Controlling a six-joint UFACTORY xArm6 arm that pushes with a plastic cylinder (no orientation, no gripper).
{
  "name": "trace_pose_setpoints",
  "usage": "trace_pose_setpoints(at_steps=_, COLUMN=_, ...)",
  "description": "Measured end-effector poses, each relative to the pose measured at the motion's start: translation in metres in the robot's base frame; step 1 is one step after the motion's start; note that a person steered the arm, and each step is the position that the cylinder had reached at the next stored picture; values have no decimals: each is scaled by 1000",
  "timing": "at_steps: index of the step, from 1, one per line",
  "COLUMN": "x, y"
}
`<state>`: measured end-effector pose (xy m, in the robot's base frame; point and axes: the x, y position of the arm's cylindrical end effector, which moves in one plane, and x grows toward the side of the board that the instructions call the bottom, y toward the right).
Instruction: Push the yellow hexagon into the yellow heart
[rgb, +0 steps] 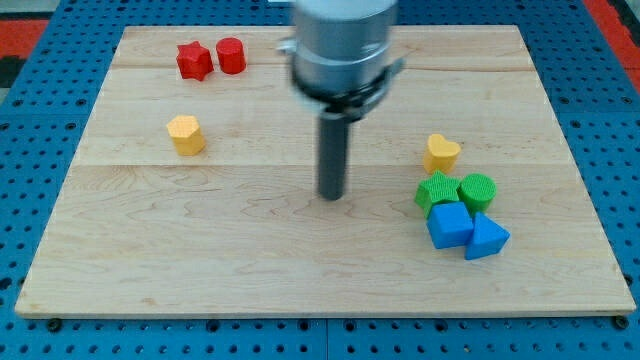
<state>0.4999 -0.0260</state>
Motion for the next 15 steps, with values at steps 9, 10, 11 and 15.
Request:
trace_pose_setpoints(at_steps=9, x=-85, y=-51)
trace_pose_setpoints(at_steps=10, x=-76, y=11)
trace_pose_setpoints(at_steps=11, x=-60, y=13)
trace_pose_setpoints(at_steps=15, x=-84, y=80)
